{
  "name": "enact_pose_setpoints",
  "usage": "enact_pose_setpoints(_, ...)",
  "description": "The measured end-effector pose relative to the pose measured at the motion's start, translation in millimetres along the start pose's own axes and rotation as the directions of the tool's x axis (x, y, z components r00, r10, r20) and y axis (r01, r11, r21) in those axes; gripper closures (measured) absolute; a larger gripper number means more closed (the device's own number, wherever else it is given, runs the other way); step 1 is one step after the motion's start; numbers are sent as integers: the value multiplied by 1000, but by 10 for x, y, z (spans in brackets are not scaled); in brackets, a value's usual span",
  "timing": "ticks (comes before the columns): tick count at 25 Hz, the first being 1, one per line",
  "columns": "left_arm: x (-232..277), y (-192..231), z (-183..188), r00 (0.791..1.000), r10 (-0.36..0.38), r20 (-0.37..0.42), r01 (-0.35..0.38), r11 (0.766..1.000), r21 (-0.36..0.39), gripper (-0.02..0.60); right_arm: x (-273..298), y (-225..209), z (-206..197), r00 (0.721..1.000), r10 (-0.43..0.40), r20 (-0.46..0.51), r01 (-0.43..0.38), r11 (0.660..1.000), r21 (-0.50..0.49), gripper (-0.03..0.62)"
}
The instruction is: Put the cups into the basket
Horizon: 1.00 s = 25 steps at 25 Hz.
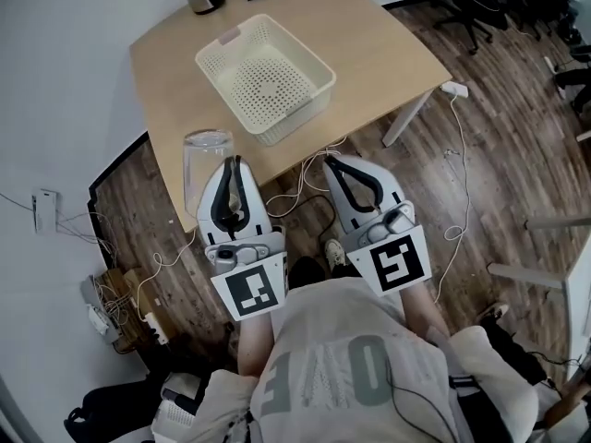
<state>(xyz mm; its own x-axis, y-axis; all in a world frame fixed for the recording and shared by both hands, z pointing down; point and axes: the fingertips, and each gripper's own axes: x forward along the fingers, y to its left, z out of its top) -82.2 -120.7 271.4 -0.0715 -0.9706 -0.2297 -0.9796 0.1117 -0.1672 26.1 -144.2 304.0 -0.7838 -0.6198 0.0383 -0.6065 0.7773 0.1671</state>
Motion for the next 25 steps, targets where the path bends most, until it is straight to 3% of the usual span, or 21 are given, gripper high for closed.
enact_pose_setpoints(8, 305, 73, -108, 1000, 14, 23, -14, 1000, 3, 543, 349, -215, -65, 1000, 19, 7, -19, 1000, -12, 596)
enact_pose_setpoints(18, 1297, 750, -271, 997, 12, 72, -11, 1000, -9, 543, 1502, -306, 164, 997, 66, 49, -62, 994, -86, 596)
enact_pose_setpoints(21, 1502, 824, -326, 998, -22, 53, 23, 1000, -5, 543, 1689, -322, 185, 997, 65, 47, -61, 994, -91, 595)
enact_pose_setpoints(25, 1889, 824, -578, 990, -132, -40, 135, 989, 63, 543, 1872, -410, 177, 998, 47, 34, -44, 995, -89, 597)
